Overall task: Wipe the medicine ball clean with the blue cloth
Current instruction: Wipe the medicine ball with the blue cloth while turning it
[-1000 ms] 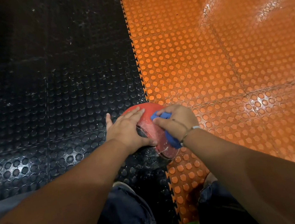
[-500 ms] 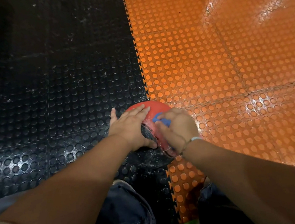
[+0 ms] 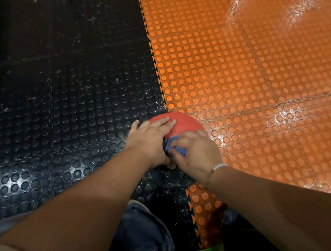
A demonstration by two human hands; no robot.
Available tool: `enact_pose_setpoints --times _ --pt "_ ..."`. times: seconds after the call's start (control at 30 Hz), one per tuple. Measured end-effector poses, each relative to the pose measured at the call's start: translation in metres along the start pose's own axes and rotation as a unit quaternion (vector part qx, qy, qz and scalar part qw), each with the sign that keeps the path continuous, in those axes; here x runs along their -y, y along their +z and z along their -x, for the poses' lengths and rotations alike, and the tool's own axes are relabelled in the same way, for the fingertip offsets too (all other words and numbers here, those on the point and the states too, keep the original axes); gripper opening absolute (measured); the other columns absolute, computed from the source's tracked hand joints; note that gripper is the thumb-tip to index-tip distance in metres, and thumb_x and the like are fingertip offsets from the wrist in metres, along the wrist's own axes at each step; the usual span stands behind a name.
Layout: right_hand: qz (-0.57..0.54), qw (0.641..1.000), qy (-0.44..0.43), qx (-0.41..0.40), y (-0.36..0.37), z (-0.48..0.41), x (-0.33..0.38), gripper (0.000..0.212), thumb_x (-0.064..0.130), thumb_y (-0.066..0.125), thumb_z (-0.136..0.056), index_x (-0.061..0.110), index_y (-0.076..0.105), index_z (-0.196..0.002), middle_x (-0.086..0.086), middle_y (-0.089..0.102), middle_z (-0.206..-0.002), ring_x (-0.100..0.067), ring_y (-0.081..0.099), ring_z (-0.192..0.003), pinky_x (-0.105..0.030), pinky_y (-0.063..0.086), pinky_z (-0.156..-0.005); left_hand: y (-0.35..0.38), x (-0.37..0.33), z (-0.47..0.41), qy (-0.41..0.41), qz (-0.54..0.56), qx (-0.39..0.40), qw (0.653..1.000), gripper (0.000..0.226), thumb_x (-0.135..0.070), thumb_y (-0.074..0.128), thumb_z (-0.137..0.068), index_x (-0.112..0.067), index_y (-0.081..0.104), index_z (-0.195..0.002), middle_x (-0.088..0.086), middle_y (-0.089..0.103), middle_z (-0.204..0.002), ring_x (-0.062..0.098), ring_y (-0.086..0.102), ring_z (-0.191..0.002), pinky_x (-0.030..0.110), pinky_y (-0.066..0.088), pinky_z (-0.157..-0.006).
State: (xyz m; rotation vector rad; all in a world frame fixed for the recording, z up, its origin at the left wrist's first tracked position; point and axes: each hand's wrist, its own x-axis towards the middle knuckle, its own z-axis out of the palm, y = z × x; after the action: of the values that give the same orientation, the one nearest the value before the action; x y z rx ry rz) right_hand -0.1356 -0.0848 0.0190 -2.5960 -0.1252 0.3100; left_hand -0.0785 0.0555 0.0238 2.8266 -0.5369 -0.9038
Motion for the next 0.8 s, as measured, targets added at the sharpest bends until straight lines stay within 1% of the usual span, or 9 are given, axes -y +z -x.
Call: enact_pose_setpoints --times 0.07,0.2,0.33,0.4,0.47,0.53,0.6,0.7,0.8 --pt "0.013 1.0 0.016 0.002 -0.001 -0.008 -0.003 0.025 0.043 0.049 -0.091 0.035 0.066 -0.107 0.013 0.06 -0.112 -0.016 0.048 -0.108 -0.036 0.04 -0.097 0.0 -0.001 -0.001 -0.005 0.012 -0.002 1.0 0.116 -0.06 0.077 -0.062 -0.042 0.003 -0.15 -0.022 0.002 -0.157 0.014 0.008 -0.145 0.043 -0.005 -0.119" --pt "-0.096 0.982 0.156 -0.049 -0.015 -0.03 -0.018 0.022 0.04 0.055 -0.089 0.031 0.068 -0.103 0.005 0.061 -0.11 -0.013 0.053 -0.096 -0.025 0.043 -0.079 0.003 -0.007 -0.001 -0.014 0.032 -0.012 0.999 0.116 -0.065 0.075 -0.062 -0.041 0.002 -0.15 -0.023 0.002 -0.157 0.013 0.006 -0.145 0.041 -0.008 -0.118" --pt "0.02 0.999 0.045 0.0 -0.009 -0.02 0.0 0.024 0.036 0.05 -0.092 0.032 0.066 -0.108 0.006 0.059 -0.106 -0.018 0.052 -0.099 -0.031 0.04 -0.091 0.004 -0.005 -0.003 -0.016 0.052 -0.02 0.998 0.118 -0.062 0.079 -0.058 -0.042 0.007 -0.15 -0.023 0.007 -0.157 0.013 0.009 -0.143 0.039 -0.001 -0.119" --pt "0.039 0.998 0.04 0.02 -0.011 -0.022 0.003 0.024 0.039 0.049 -0.091 0.033 0.066 -0.107 0.007 0.059 -0.105 -0.018 0.053 -0.096 -0.029 0.043 -0.083 0.004 -0.001 -0.002 -0.012 0.05 -0.021 0.998 0.12 -0.062 0.08 -0.055 -0.043 0.008 -0.149 -0.023 0.008 -0.156 0.013 0.012 -0.142 0.038 0.001 -0.119" --pt "0.007 0.993 0.116 0.019 -0.019 -0.035 -0.006 0.022 0.04 0.051 -0.09 0.031 0.068 -0.101 0.006 0.061 -0.103 -0.015 0.056 -0.089 -0.025 0.044 -0.072 0.004 0.0 0.0 -0.009 0.047 -0.021 0.999 0.12 -0.063 0.08 -0.055 -0.043 0.009 -0.149 -0.023 0.009 -0.156 0.013 0.012 -0.143 0.038 0.001 -0.118" --pt "-0.035 0.982 0.184 -0.011 -0.025 -0.041 -0.012 0.023 0.04 0.052 -0.09 0.027 0.069 -0.099 0.003 0.065 -0.099 -0.018 0.06 -0.088 -0.024 0.045 -0.069 0.006 -0.001 0.001 -0.011 0.057 -0.024 0.998 0.12 -0.062 0.081 -0.054 -0.043 0.009 -0.149 -0.023 0.009 -0.156 0.014 0.011 -0.143 0.038 0.001 -0.118" --pt "0.024 0.991 0.133 -0.011 -0.017 -0.037 -0.004 0.028 0.038 0.048 -0.091 0.021 0.067 -0.103 0.0 0.064 -0.1 -0.023 0.06 -0.092 -0.029 0.049 -0.077 0.008 -0.002 0.001 -0.01 0.072 -0.035 0.997 0.118 -0.058 0.082 -0.056 -0.042 0.012 -0.149 -0.024 0.01 -0.156 0.015 0.013 -0.142 0.036 0.004 -0.119" --pt "0.067 0.997 -0.023 0.039 -0.001 -0.024 0.014 0.029 0.027 0.043 -0.091 0.02 0.066 -0.107 -0.002 0.062 -0.11 -0.023 0.057 -0.102 -0.032 0.041 -0.095 0.009 -0.003 -0.001 -0.005 0.082 -0.054 0.995 0.105 -0.049 0.079 -0.066 -0.044 0.015 -0.148 -0.024 0.013 -0.155 0.015 0.016 -0.141 0.034 0.009 -0.118" --pt "0.034 0.997 0.059 0.023 -0.018 -0.032 0.001 0.028 0.037 0.045 -0.093 0.027 0.067 -0.108 0.002 0.062 -0.11 -0.019 0.057 -0.094 -0.027 0.045 -0.079 0.007 -0.005 0.002 -0.009 0.07 -0.022 0.997 0.117 -0.058 0.081 -0.057 -0.043 0.01 -0.149 -0.025 0.008 -0.156 0.016 0.009 -0.144 0.037 0.008 -0.117"
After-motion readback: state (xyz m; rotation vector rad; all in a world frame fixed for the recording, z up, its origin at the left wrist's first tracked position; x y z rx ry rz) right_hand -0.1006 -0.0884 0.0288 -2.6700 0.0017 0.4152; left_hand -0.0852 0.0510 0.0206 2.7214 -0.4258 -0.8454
